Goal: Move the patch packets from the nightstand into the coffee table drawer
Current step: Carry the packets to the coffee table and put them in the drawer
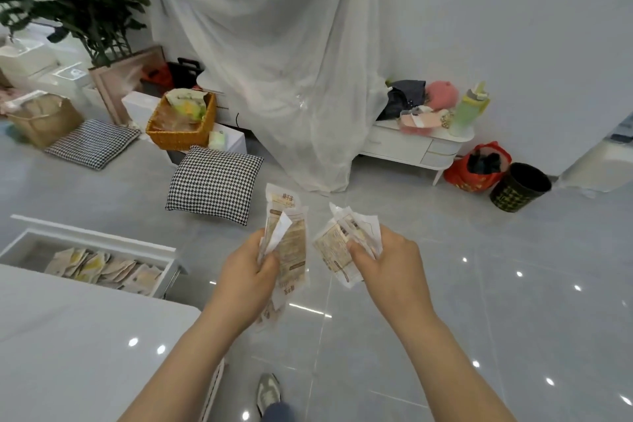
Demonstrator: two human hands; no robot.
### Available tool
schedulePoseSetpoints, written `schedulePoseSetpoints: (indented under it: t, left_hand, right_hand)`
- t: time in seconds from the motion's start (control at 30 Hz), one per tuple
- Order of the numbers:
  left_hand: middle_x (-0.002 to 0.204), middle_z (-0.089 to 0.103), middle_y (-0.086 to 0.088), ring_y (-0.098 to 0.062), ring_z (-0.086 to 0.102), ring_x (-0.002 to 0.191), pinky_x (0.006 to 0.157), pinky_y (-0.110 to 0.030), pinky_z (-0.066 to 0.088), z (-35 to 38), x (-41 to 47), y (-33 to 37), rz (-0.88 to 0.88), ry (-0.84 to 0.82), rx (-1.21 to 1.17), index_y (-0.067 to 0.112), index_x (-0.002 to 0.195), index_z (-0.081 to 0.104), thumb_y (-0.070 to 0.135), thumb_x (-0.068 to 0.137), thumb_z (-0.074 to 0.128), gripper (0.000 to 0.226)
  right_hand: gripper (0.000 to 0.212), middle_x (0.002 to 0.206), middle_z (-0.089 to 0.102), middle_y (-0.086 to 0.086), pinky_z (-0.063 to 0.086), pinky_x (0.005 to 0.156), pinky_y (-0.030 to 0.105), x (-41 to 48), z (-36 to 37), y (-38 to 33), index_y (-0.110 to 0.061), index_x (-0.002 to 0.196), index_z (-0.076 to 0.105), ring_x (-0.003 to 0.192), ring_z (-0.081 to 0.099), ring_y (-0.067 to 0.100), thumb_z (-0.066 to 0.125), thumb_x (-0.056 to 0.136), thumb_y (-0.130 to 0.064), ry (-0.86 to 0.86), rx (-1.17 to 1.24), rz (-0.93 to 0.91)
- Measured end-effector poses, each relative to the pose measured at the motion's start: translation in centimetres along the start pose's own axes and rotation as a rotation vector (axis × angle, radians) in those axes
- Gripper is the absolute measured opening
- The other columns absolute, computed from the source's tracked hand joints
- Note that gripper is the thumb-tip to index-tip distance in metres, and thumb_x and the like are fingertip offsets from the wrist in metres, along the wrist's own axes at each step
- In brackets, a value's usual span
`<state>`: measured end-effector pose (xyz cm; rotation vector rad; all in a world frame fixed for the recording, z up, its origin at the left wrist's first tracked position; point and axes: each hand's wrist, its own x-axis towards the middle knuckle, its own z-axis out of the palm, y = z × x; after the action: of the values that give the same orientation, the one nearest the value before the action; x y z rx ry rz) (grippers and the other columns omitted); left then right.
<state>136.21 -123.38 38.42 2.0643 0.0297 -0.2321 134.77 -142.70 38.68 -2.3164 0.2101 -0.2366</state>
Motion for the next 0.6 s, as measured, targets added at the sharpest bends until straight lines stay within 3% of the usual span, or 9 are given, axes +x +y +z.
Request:
schedulePoseSetpoints:
  t: [0.2,0.37,0.5,0.6]
  left_hand:
    - [0.083,0.056,0.019,0.005,0.052,0.075,0.055,-0.011,0.036,-3.6,7.1,-0.8,-0.047,0.050,-0.002,0.038,0.094,0.047,0.013,0.097,0.040,0.026]
    - [0.083,0.053,0.019,0.005,0.048,0.073,0.055,-0.011,0.034,-6.2,11.5,-2.6,-0.108,0.056,0.029,0.032,0.103,0.047,0.015,0.097,0.039,0.019]
    - [0.085,0.055,0.016,0.004,0.049,0.075,0.055,-0.013,0.035,-7.7,13.7,-4.5,-0.183,0.079,0.028,0.030,0.105,0.047,0.015,0.097,0.039,0.019]
    - [0.095,0.058,0.009,-0.008,0.056,0.086,0.059,-0.015,0.038,-8.6,15.2,-6.3,-0.240,0.098,0.038,0.026,0.112,0.051,0.014,0.096,0.039,0.023]
  right_hand:
    - [0.017,0.088,0.071,-0.004,0.053,0.070,0.032,7.2,4.5,-2.1,-0.018,0.102,0.068,0.081,0.066,0.016,0.060,0.088,-0.023,-0.073,-0.053,-0.030]
    - [0.017,0.090,0.071,-0.004,0.047,0.065,0.023,11.7,8.1,-3.6,-0.017,0.102,0.068,0.082,0.065,0.014,0.060,0.087,-0.021,-0.158,-0.095,-0.057]
    - [0.017,0.088,0.070,-0.002,0.045,0.063,0.024,14.6,11.0,-4.1,-0.016,0.100,0.068,0.080,0.064,0.016,0.060,0.087,-0.022,-0.254,-0.127,-0.059]
    - [0.013,0.084,0.070,0.000,0.047,0.063,0.027,16.8,13.5,-4.3,-0.014,0.095,0.068,0.077,0.064,0.018,0.060,0.086,-0.020,-0.331,-0.163,-0.081]
